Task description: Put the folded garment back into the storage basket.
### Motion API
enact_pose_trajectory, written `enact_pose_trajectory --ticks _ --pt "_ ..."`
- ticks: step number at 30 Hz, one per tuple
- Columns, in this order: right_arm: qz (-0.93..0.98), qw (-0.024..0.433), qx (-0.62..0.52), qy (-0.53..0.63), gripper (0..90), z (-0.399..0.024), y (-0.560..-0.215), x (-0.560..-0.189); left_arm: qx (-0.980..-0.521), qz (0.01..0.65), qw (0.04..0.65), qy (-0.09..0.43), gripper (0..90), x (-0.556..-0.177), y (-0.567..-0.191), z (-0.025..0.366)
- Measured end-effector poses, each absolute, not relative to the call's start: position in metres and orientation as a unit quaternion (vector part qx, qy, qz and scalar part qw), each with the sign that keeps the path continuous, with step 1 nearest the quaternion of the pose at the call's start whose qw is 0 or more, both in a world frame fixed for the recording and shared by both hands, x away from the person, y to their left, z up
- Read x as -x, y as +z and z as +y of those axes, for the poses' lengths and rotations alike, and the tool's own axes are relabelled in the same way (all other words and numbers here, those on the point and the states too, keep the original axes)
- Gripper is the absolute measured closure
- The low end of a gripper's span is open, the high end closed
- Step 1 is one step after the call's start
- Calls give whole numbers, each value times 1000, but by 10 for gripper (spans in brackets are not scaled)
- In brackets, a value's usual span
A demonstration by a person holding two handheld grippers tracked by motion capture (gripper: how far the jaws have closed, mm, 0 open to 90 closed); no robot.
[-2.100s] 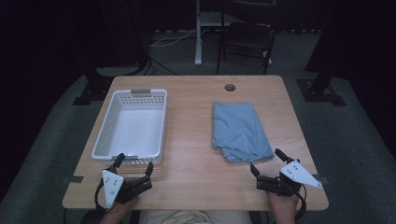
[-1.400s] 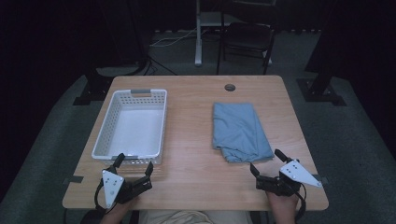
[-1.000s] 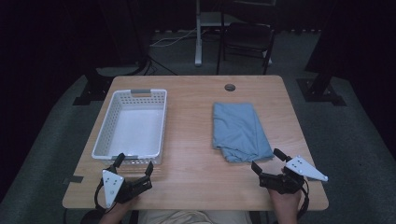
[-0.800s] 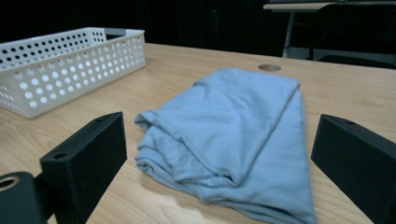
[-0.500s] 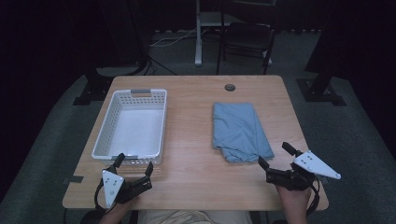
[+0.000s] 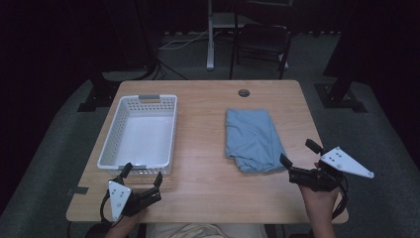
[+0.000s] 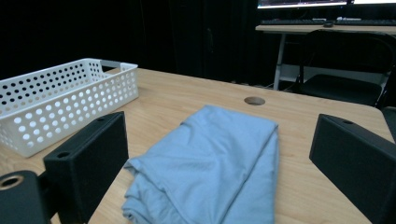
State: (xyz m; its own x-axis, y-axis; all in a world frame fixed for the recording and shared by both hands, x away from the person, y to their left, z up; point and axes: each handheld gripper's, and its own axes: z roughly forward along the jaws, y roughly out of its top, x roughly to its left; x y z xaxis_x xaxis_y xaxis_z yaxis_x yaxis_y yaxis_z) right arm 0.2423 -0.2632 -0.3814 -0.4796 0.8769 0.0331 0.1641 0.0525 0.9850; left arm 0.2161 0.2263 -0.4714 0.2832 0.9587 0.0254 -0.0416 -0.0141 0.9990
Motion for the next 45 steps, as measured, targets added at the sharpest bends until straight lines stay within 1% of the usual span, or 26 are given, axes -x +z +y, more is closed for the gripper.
enact_pose_trajectory --ticks 15,22,28,33,45 --pt "660 312 -405 551 44 -265 -352 -262 -561 409 571 437 27 -216 -471 226" --pt "671 295 -409 543 44 -261 -343 -282 -561 409 571 437 27 -216 -471 226" --pt "679 278 -422 532 44 -259 -341 -299 -561 409 571 438 27 -216 -471 226" --pt "688 274 -431 516 44 -256 -341 -315 -562 408 571 438 27 -216 -471 226" --pt "703 246 -456 487 44 -250 -356 -351 -562 408 571 437 27 -216 -471 226"
